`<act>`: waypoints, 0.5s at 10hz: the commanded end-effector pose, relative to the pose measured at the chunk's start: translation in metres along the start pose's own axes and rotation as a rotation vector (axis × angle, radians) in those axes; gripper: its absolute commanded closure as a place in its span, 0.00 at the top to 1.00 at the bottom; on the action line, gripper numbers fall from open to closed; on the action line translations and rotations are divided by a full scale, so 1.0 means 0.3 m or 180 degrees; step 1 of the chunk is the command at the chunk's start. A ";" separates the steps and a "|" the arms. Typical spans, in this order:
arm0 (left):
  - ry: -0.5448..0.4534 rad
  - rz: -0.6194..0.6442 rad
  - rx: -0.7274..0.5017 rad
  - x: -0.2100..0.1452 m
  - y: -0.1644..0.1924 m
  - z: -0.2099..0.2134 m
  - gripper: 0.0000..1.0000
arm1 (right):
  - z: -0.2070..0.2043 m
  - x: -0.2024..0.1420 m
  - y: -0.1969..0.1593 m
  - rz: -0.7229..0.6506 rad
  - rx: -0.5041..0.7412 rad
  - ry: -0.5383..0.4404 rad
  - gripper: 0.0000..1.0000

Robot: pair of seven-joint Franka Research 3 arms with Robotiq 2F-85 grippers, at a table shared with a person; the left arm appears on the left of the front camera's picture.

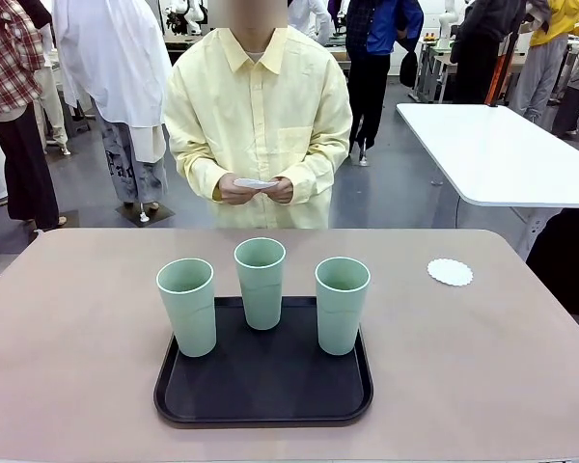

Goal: Place coasters on the table and set cups on them.
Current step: Pick up one Reusable plastic cup and place it on a coaster set by the human.

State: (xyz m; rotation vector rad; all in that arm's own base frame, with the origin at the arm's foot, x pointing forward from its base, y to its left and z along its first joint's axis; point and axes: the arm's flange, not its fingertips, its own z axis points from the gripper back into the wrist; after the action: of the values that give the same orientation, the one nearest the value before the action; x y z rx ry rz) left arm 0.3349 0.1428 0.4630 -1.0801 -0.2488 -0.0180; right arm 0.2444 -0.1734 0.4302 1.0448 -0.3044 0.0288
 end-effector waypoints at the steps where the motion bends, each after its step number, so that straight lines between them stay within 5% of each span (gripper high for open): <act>1: -0.0031 -0.0043 -0.0055 0.003 0.002 0.004 1.00 | -0.074 0.124 0.095 0.0797 -0.0403 0.0451 1.00; 5: -0.0031 -0.0043 -0.0055 0.003 0.002 0.004 1.00 | -0.410 0.287 0.351 0.2735 -0.1110 0.0783 1.00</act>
State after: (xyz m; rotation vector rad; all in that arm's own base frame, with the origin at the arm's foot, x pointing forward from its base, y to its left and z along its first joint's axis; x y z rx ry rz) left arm 0.3353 0.1428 0.4624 -1.0802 -0.2469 -0.0171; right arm 0.3362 -0.0365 0.5007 0.6045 -0.3591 0.7182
